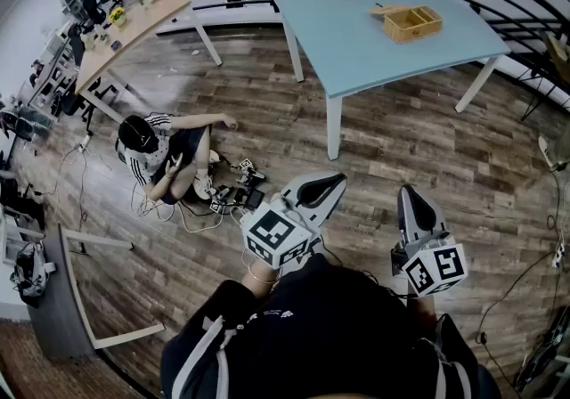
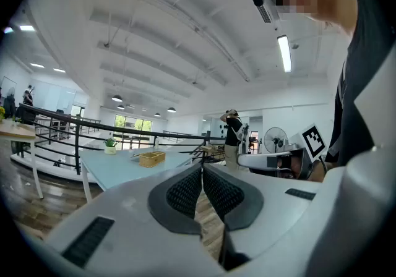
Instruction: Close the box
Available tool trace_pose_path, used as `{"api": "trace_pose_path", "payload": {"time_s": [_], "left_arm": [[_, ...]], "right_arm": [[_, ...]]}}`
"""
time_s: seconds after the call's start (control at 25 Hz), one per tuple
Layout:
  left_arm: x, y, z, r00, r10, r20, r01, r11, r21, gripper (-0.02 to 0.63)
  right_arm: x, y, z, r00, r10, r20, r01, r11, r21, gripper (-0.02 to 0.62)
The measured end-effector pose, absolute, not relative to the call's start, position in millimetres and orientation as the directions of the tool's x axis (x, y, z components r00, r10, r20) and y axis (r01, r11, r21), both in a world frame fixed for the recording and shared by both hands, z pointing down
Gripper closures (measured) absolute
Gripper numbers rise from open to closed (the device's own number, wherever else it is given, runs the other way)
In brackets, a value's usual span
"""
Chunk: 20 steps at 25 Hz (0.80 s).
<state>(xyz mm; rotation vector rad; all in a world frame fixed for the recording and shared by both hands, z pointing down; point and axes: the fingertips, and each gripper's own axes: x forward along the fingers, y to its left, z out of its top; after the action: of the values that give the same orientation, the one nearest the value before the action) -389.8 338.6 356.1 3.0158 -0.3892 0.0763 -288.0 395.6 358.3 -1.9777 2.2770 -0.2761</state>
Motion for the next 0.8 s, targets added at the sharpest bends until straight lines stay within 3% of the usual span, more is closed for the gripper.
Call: {"api": "trace_pose_path", "payload": {"time_s": [0.8], "left_arm": [[-353,383,361,0.964,-0.254,0.079,-0.261,-0.961,0.093,0.586]], "right_arm": [[-245,443,367,-0.12,-0.993,0.003,-0.96,0.115,-0.256,0.595]]}}
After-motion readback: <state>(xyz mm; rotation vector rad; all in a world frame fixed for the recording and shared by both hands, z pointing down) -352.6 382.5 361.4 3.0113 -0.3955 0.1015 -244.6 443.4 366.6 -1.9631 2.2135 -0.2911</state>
